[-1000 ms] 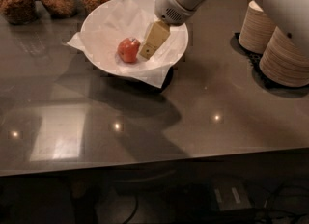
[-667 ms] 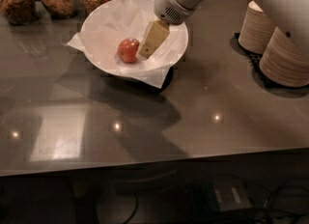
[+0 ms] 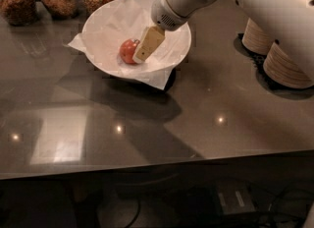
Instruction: Pick apple from white bowl
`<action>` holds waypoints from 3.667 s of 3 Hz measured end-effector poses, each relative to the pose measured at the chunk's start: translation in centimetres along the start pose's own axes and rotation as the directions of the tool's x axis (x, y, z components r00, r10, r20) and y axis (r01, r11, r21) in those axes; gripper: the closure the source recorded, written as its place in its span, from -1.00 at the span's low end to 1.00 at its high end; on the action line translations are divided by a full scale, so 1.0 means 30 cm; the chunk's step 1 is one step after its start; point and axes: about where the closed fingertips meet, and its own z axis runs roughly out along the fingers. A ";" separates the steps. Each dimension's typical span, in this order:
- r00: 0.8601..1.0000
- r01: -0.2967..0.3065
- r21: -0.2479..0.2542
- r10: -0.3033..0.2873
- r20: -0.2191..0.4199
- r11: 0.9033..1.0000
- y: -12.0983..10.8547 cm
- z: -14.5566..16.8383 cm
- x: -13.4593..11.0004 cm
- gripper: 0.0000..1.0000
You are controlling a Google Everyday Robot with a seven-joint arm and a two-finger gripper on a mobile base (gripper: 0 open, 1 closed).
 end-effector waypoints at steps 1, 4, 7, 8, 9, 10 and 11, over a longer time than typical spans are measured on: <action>1.000 -0.014 0.012 0.014 0.017 1.000 -0.024 0.057 -0.001 -0.91; 0.997 -0.075 -0.035 0.076 0.031 0.997 -0.004 0.219 0.008 -0.52; 0.994 -0.105 -0.058 0.107 0.036 0.993 0.000 0.300 0.013 -0.28; 0.994 -0.106 -0.060 0.108 0.035 0.993 0.001 0.303 0.016 0.00; 0.994 -0.101 -0.065 0.103 0.032 0.993 0.006 0.300 0.014 0.46; 0.997 -0.077 -0.076 0.079 0.024 0.994 0.006 0.285 -0.002 0.92; 0.999 -0.039 -0.085 0.040 0.016 0.996 -0.012 0.247 -0.035 1.00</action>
Offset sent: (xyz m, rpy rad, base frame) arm 0.0380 0.0216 -0.0374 0.0663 0.0155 -0.0461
